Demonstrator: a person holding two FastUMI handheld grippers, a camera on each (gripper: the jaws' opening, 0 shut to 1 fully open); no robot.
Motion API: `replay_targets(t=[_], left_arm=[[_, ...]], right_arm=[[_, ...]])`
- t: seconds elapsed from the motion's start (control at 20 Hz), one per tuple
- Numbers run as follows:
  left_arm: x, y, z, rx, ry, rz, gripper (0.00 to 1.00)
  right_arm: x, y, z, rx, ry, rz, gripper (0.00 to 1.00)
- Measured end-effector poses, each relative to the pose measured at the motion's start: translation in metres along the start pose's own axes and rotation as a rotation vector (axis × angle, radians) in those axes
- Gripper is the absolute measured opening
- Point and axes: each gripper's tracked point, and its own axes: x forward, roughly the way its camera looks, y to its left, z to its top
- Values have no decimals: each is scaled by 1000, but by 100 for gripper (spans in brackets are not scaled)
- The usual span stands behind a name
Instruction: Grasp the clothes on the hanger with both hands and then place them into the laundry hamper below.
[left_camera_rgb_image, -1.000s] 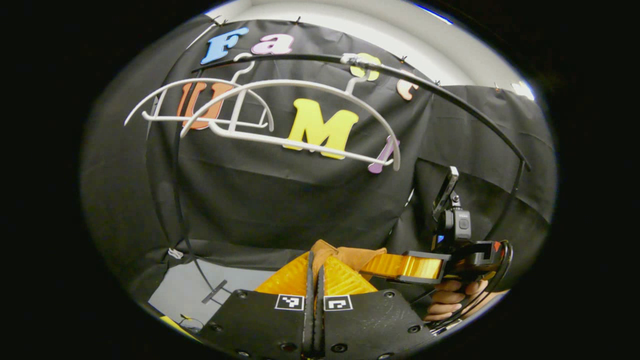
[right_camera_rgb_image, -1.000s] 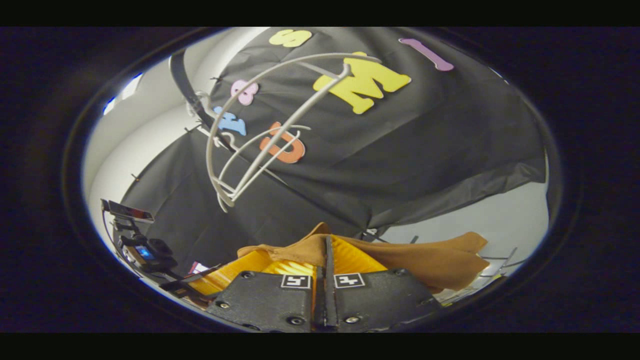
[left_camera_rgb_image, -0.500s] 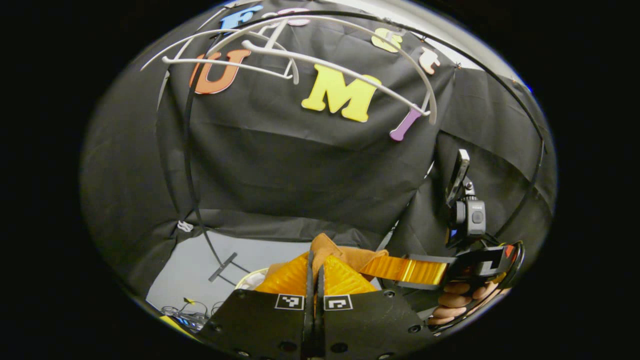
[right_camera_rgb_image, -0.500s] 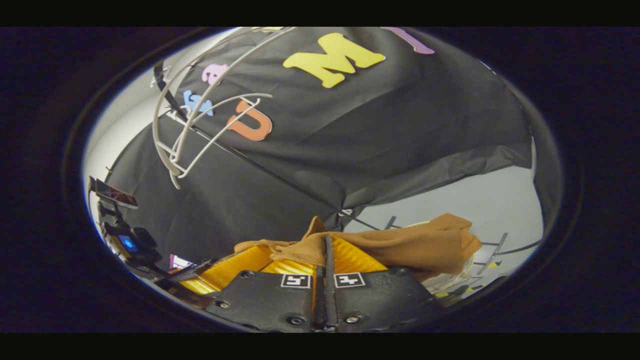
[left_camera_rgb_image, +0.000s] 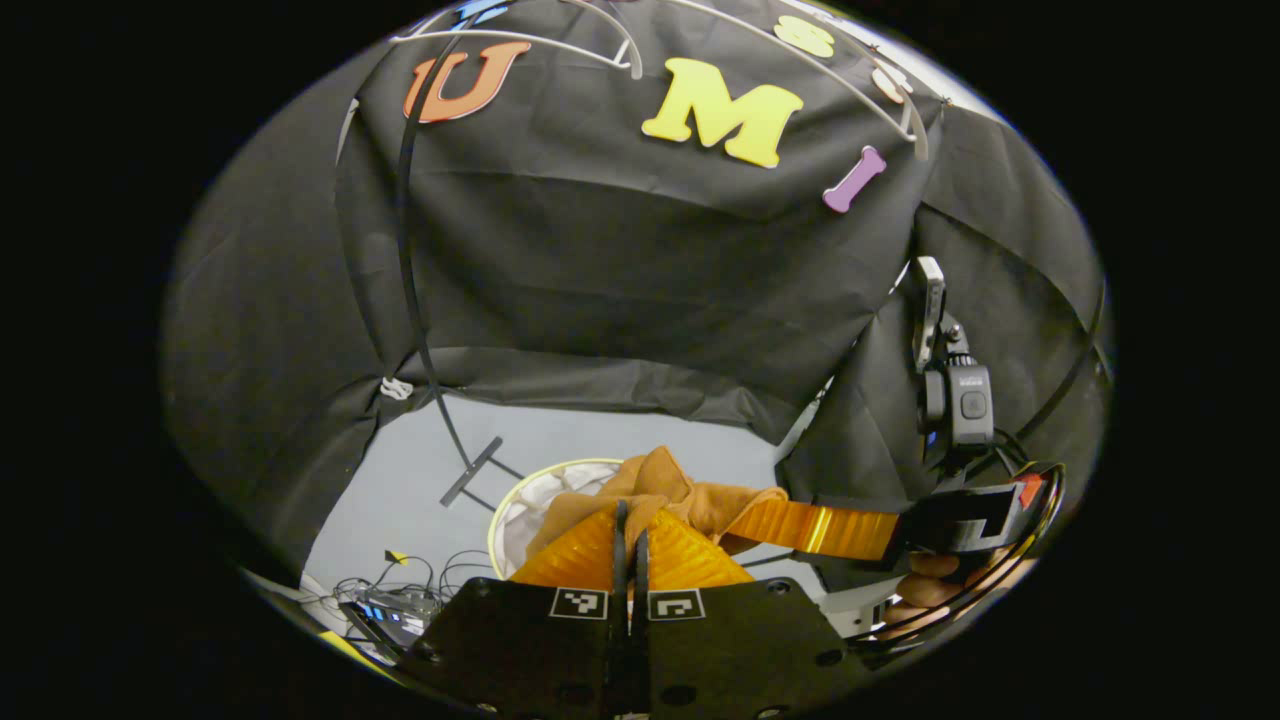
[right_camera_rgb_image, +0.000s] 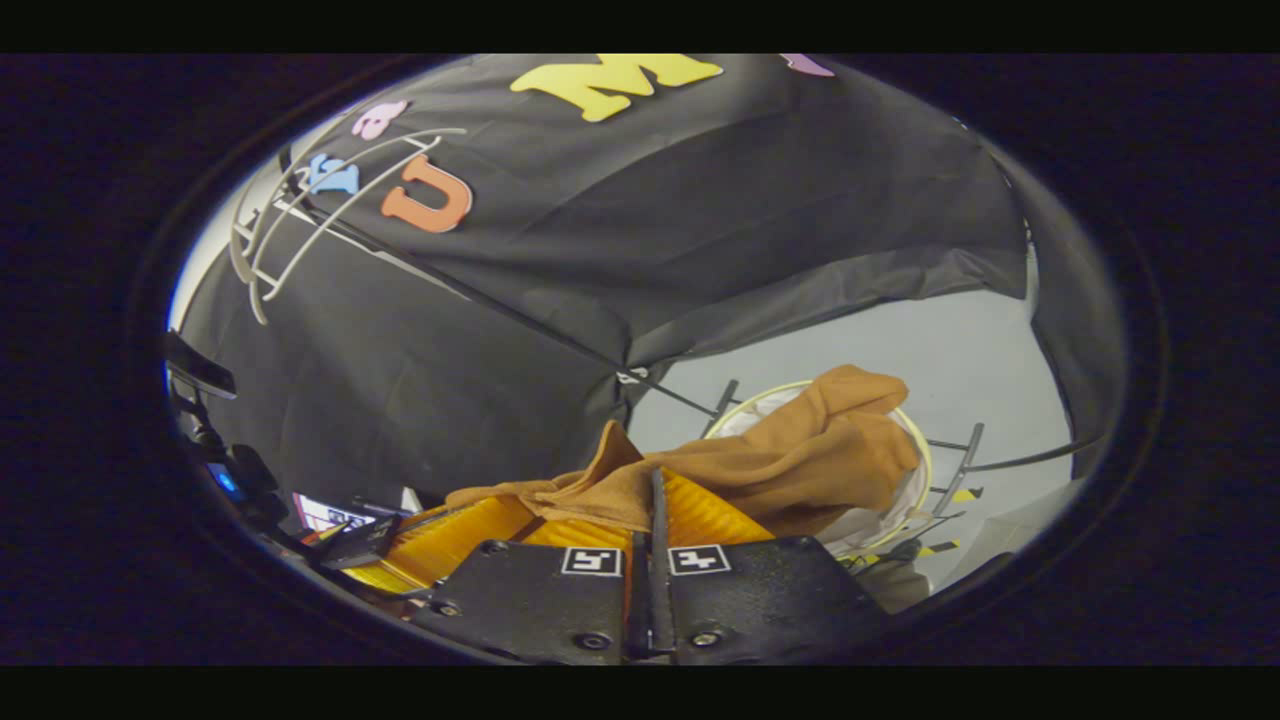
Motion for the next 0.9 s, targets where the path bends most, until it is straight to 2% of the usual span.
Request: replay_targets(t=[0.1,0.15,0.2,0.25,0.3,0.4,0.45,0.5,0.55,0.65,0.7,0.75,0.9], left_arm=[[9,0,-12,2,37,4,1],[13,1,-18,4,52,7,1],[18,4,-25,4,73,11,1],[23,7,-31,4,90,22,1],[28,9,-33,7,112,33,1],[40,8,-32,10,151,53,2],[46,5,-24,3,145,46,3],[53,3,-13,-3,127,40,16],[58,2,-4,-7,123,37,16],[63,9,4,-4,114,54,30],[62,9,7,-4,112,61,36],[60,9,4,-5,123,66,48],[57,7,-11,0,164,83,98]], right_arm=[[8,-13,-7,-1,28,-40,5],[12,-20,-10,2,41,-56,1],[15,-28,-14,5,57,-76,5],[17,-37,-17,9,73,-95,0],[18,-46,-21,16,84,-117,0],[18,-65,-21,36,109,-151,7],[16,-66,-16,54,110,-147,16],[14,-64,-9,71,97,-148,22],[12,-67,3,71,74,-160,34],[7,-85,25,32,17,-203,48],[1,-89,33,9,-4,-224,51],[-6,-95,40,-13,-21,-242,60],[-23,-104,54,-63,-64,-286,69]])
